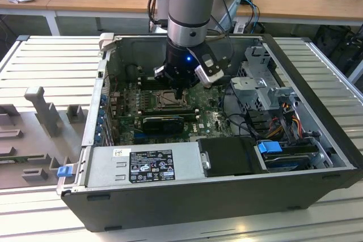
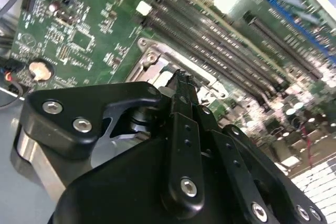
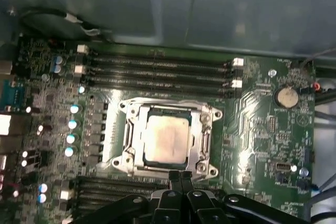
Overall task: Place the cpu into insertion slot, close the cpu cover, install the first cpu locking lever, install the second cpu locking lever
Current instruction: 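Install the second cpu locking lever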
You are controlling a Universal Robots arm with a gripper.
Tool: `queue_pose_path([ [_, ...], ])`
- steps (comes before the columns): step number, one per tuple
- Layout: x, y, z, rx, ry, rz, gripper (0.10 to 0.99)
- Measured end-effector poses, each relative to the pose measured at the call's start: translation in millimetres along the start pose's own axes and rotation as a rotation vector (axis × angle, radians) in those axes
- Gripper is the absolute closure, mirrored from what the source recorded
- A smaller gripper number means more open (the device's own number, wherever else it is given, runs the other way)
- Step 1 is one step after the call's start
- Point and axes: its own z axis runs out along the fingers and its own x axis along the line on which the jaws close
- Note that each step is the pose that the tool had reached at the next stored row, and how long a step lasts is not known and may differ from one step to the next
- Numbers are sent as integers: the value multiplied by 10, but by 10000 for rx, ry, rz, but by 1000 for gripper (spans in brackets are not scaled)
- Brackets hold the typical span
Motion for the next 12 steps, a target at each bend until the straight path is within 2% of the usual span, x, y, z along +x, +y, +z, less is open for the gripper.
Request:
queue_pose_path([
  [2, 8, -89, -6, -17, 2, 0, 980],
  [4, 32, -96, -5, -51, -1, 1, 980],
  [6, 118, -97, 0, -173, -12, -2, 980],
  [9, 208, -95, 7, -208, -15, -5, 980],
  [10, 268, -92, 25, -219, -16, -9, 980],
  [12, 276, -98, 96, -223, -14, -28, 980],
])
